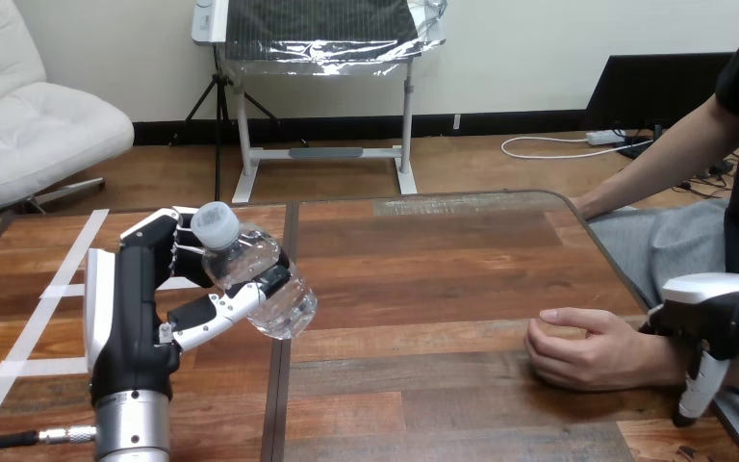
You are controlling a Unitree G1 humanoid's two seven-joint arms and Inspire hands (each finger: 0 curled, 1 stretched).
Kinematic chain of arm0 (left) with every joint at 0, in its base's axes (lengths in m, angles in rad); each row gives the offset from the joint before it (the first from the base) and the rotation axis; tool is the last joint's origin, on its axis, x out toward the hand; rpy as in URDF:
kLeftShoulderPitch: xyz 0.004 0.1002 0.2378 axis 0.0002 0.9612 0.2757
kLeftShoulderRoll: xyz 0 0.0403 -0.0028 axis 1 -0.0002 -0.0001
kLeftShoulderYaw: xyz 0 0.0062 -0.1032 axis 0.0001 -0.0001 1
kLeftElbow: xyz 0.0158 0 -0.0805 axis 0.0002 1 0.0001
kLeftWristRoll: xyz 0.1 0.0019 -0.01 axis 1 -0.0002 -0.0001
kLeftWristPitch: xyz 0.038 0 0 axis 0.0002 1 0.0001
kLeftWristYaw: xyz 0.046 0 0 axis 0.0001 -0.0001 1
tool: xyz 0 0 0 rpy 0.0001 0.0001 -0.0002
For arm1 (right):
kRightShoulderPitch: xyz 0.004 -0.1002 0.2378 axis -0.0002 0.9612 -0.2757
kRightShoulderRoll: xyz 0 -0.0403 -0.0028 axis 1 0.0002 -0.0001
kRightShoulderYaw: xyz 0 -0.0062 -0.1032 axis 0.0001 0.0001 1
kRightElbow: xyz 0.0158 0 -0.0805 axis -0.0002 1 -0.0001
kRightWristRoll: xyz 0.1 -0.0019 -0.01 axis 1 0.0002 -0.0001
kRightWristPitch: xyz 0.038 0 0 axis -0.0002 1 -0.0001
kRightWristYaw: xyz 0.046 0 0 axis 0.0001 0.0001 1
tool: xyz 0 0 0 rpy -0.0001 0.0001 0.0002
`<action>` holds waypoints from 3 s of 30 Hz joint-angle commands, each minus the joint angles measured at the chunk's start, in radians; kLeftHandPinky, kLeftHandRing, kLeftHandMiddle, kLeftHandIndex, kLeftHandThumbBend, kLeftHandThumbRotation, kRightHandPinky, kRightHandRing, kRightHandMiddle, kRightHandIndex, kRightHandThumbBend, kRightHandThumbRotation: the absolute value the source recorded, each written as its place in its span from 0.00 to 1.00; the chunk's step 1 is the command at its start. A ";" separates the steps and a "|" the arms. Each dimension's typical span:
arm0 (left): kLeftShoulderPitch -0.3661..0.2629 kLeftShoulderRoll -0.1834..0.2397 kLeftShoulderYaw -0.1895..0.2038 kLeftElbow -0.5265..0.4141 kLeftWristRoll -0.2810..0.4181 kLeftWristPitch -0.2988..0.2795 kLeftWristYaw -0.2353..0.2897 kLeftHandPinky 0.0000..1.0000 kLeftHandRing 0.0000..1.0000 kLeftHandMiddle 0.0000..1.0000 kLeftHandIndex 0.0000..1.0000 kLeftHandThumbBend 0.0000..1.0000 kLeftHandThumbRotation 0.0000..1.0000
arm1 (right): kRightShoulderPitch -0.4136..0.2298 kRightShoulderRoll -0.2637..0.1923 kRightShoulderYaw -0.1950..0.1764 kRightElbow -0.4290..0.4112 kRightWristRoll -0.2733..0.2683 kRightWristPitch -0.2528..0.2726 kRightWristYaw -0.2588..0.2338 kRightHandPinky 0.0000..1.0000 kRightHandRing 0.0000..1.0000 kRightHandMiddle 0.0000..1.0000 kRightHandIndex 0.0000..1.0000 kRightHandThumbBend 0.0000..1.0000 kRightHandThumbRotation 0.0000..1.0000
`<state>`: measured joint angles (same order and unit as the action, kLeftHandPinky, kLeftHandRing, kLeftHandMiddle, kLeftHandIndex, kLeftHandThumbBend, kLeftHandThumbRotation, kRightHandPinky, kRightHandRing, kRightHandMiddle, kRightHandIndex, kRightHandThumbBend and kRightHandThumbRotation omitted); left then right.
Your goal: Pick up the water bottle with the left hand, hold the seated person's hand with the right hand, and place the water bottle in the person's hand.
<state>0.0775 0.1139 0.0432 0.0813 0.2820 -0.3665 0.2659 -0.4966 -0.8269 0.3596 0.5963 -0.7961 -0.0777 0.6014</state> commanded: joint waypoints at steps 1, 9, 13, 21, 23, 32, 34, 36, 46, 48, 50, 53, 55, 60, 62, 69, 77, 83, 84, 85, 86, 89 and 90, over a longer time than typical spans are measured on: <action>-0.064 0.012 0.011 -0.048 -0.007 -0.031 -0.001 0.39 0.41 0.44 0.49 0.64 0.00 | -0.075 0.023 0.015 0.020 0.002 -0.005 -0.018 0.76 0.83 0.87 0.85 0.68 0.00; -0.062 0.007 0.014 -0.059 -0.002 -0.020 -0.004 0.40 0.41 0.44 0.49 0.64 0.00 | -0.083 0.032 0.014 0.046 0.016 -0.011 -0.014 0.74 0.81 0.86 0.84 0.66 0.00; -0.061 0.006 0.015 -0.061 -0.004 -0.019 -0.005 0.40 0.41 0.44 0.49 0.64 0.00 | -0.091 0.037 0.021 0.064 0.011 -0.013 -0.018 0.74 0.80 0.86 0.83 0.65 0.00; -0.062 0.008 0.017 -0.060 -0.002 -0.022 -0.008 0.39 0.41 0.44 0.49 0.63 0.00 | -0.096 0.049 0.013 0.094 0.029 -0.027 -0.036 0.72 0.79 0.85 0.82 0.64 0.00; -0.062 0.008 0.018 -0.058 -0.002 -0.023 -0.007 0.39 0.41 0.44 0.49 0.64 0.00 | -0.099 0.050 0.016 0.102 0.028 -0.029 -0.039 0.72 0.79 0.84 0.81 0.64 0.00; -0.059 0.010 0.021 -0.060 -0.006 -0.022 -0.013 0.39 0.41 0.44 0.50 0.64 0.00 | -0.105 0.047 0.025 0.111 0.019 -0.044 -0.044 0.68 0.74 0.80 0.80 0.64 0.00; -0.058 0.011 0.022 -0.061 -0.006 -0.019 -0.015 0.40 0.41 0.44 0.50 0.64 0.00 | -0.104 0.048 0.023 0.112 0.020 -0.039 -0.045 0.67 0.73 0.79 0.79 0.64 0.00; -0.058 0.011 0.023 -0.063 -0.007 -0.016 -0.016 0.40 0.41 0.44 0.50 0.63 0.00 | -0.104 0.051 0.021 0.114 0.023 -0.033 -0.044 0.67 0.72 0.78 0.79 0.64 0.00; -0.058 0.015 0.028 -0.064 -0.008 -0.014 -0.023 0.41 0.41 0.44 0.50 0.63 0.00 | -0.114 0.062 0.026 0.136 0.021 -0.020 -0.037 0.62 0.69 0.75 0.78 0.62 0.00; -0.059 0.015 0.029 -0.064 -0.010 -0.015 -0.025 0.41 0.41 0.44 0.50 0.63 0.00 | -0.117 0.065 0.026 0.141 0.021 -0.015 -0.034 0.61 0.68 0.75 0.78 0.62 0.00; -0.060 0.015 0.030 -0.063 -0.012 -0.015 -0.026 0.41 0.41 0.44 0.50 0.63 0.00 | -0.119 0.067 0.028 0.143 0.019 -0.012 -0.031 0.61 0.68 0.75 0.78 0.61 0.00; -0.060 0.015 0.031 -0.066 -0.010 -0.009 -0.026 0.41 0.42 0.44 0.50 0.63 0.00 | -0.121 0.067 0.029 0.143 0.020 -0.014 -0.032 0.60 0.67 0.74 0.78 0.61 0.00; -0.060 0.013 0.032 -0.068 -0.012 -0.007 -0.027 0.42 0.42 0.44 0.50 0.64 0.00 | -0.124 0.071 0.029 0.155 0.023 -0.013 -0.034 0.59 0.66 0.74 0.77 0.61 0.00; -0.060 0.014 0.033 -0.068 -0.013 -0.010 -0.030 0.42 0.42 0.44 0.50 0.64 0.00 | -0.130 0.075 0.033 0.173 0.025 -0.012 -0.043 0.58 0.66 0.73 0.77 0.61 0.00; -0.062 0.015 0.034 -0.066 -0.014 -0.011 -0.031 0.42 0.42 0.44 0.50 0.64 0.00 | -0.135 0.078 0.037 0.180 0.023 -0.011 -0.043 0.57 0.65 0.72 0.77 0.61 0.00; -0.064 0.017 0.036 -0.063 -0.014 -0.012 -0.031 0.42 0.42 0.44 0.50 0.64 0.00 | -0.148 0.085 0.057 0.227 0.017 -0.032 -0.081 0.53 0.61 0.69 0.75 0.61 0.00; -0.064 0.017 0.037 -0.069 -0.016 -0.011 -0.034 0.43 0.42 0.44 0.50 0.64 0.00 | -0.156 0.098 0.071 0.272 0.014 -0.047 -0.111 0.53 0.62 0.70 0.74 0.62 0.00; -0.064 0.023 0.041 -0.070 -0.016 -0.012 -0.038 0.43 0.42 0.44 0.50 0.63 0.00 | -0.167 0.106 0.098 0.302 -0.004 -0.067 -0.126 0.55 0.64 0.71 0.73 0.61 0.00; -0.064 0.024 0.042 -0.069 -0.018 -0.018 -0.040 0.43 0.42 0.44 0.50 0.63 0.00 | -0.164 0.107 0.100 0.307 -0.003 -0.074 -0.139 0.55 0.64 0.71 0.73 0.61 0.00; -0.064 0.024 0.043 -0.068 -0.020 -0.021 -0.041 0.43 0.42 0.44 0.51 0.63 0.00 | -0.162 0.107 0.101 0.310 -0.002 -0.080 -0.149 0.55 0.64 0.71 0.73 0.62 0.00; -0.063 0.024 0.043 -0.067 -0.021 -0.024 -0.042 0.43 0.42 0.44 0.51 0.63 0.00 | -0.161 0.107 0.102 0.313 -0.001 -0.084 -0.156 0.56 0.64 0.71 0.73 0.62 0.00; -0.063 0.025 0.046 -0.067 -0.021 -0.029 -0.044 0.42 0.42 0.44 0.51 0.63 0.00 | -0.162 0.111 0.112 0.324 -0.007 -0.088 -0.167 0.56 0.65 0.71 0.72 0.63 0.00; -0.062 0.024 0.047 -0.069 -0.022 -0.030 -0.045 0.42 0.42 0.44 0.51 0.63 0.00 | -0.160 0.113 0.112 0.327 -0.005 -0.086 -0.170 0.56 0.65 0.71 0.72 0.63 0.00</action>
<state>0.0775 0.1182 0.0730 0.0810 0.2797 -0.3654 0.2201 -0.6447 -0.7502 0.4350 0.8810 -0.7955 -0.1492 0.4364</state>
